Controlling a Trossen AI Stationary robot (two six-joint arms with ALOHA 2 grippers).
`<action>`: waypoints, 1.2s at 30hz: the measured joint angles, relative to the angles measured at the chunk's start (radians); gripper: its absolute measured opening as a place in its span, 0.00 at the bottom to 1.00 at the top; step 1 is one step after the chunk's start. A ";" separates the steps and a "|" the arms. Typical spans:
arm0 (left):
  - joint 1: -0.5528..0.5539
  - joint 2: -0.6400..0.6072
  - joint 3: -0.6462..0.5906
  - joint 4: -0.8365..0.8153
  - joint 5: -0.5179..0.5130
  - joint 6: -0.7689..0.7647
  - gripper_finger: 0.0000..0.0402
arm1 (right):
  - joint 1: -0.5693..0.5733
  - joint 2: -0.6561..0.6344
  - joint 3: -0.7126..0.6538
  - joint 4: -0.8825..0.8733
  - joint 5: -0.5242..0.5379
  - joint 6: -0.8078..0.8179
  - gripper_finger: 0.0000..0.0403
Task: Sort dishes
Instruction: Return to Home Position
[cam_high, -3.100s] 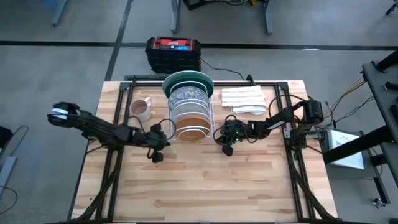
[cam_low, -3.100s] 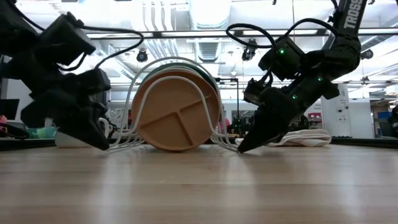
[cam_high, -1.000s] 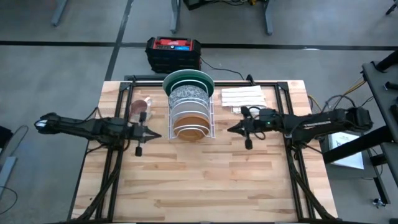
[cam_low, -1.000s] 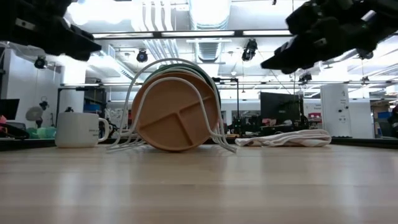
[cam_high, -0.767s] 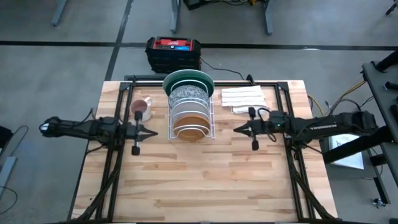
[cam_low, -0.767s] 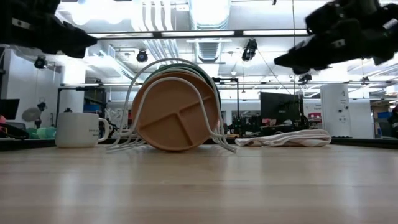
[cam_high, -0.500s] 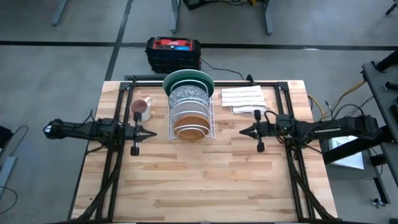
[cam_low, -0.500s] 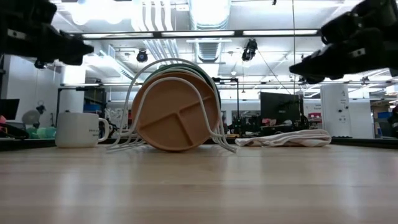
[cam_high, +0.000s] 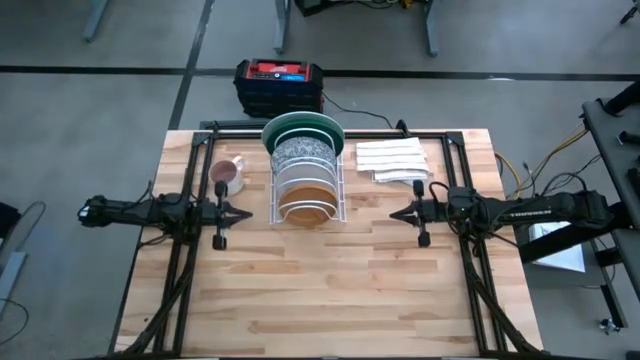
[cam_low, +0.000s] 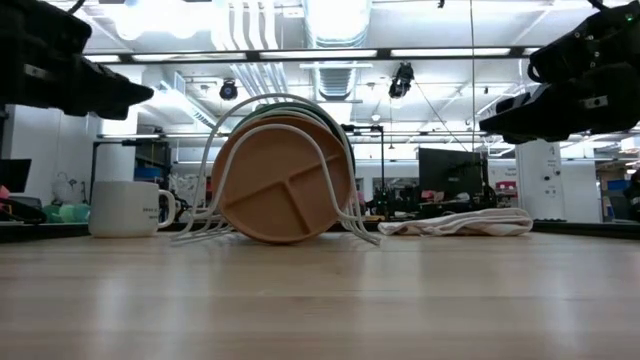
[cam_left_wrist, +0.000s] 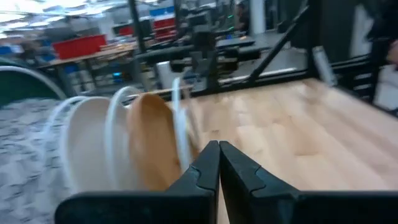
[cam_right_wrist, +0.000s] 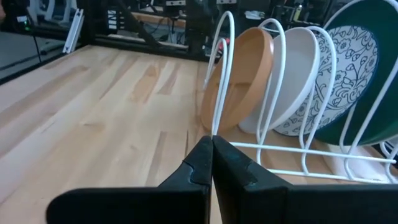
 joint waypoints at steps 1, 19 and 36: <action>0.001 0.000 0.001 -0.003 -0.018 0.011 0.00 | 0.000 0.000 0.000 0.000 0.000 -0.007 0.00; 0.051 0.016 0.004 0.289 -0.944 0.352 0.00 | -0.001 0.001 0.001 0.000 0.031 -0.025 0.00; 0.696 0.036 0.005 0.277 -0.622 0.467 0.00 | 0.000 0.001 0.001 0.001 0.057 -0.026 0.00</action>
